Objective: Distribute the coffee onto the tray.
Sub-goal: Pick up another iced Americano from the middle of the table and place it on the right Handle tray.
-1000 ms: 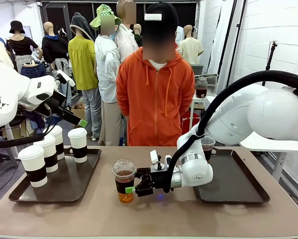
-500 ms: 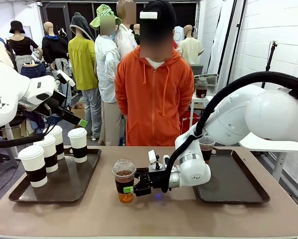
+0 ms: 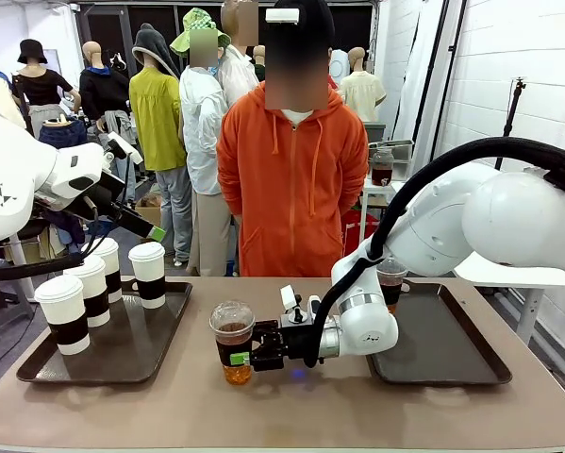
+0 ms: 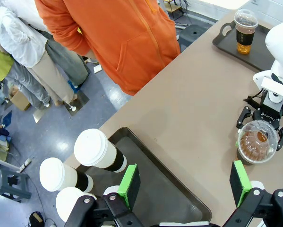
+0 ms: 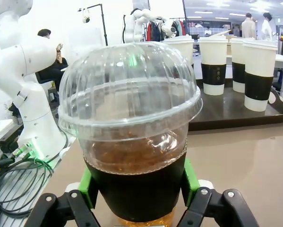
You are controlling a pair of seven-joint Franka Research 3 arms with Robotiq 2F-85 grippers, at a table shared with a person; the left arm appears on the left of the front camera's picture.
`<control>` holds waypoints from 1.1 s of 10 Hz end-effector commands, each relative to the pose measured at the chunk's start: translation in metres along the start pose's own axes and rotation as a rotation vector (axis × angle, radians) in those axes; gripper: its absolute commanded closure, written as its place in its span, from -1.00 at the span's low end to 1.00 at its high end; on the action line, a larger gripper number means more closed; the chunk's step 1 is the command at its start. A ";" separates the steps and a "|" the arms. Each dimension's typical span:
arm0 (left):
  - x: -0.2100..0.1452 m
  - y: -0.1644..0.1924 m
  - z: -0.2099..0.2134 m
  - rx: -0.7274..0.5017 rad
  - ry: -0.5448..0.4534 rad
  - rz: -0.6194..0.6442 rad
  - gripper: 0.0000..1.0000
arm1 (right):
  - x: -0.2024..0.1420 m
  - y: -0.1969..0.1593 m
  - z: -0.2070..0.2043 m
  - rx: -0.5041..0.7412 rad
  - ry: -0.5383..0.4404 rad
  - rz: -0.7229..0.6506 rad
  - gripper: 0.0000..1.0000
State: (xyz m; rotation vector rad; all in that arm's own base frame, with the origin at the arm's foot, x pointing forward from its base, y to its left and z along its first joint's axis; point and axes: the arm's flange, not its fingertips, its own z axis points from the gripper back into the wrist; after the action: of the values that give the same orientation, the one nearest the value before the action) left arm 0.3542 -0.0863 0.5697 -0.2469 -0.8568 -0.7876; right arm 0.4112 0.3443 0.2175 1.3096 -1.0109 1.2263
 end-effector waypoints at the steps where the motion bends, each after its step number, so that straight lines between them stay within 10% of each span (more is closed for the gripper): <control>1: 0.000 0.000 0.000 -0.009 -0.004 0.001 -1.00 | 0.010 -0.002 0.000 0.012 -0.037 -0.019 -0.64; 11: 0.000 0.000 0.000 -0.009 -0.004 0.001 -1.00 | 0.115 0.025 0.168 -0.023 0.001 0.020 -0.64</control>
State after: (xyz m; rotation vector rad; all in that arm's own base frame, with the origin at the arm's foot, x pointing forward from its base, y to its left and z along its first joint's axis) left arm 0.3543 -0.0861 0.5698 -0.2471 -0.8570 -0.7873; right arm 0.4257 0.1978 0.3338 1.2550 -1.0334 1.2374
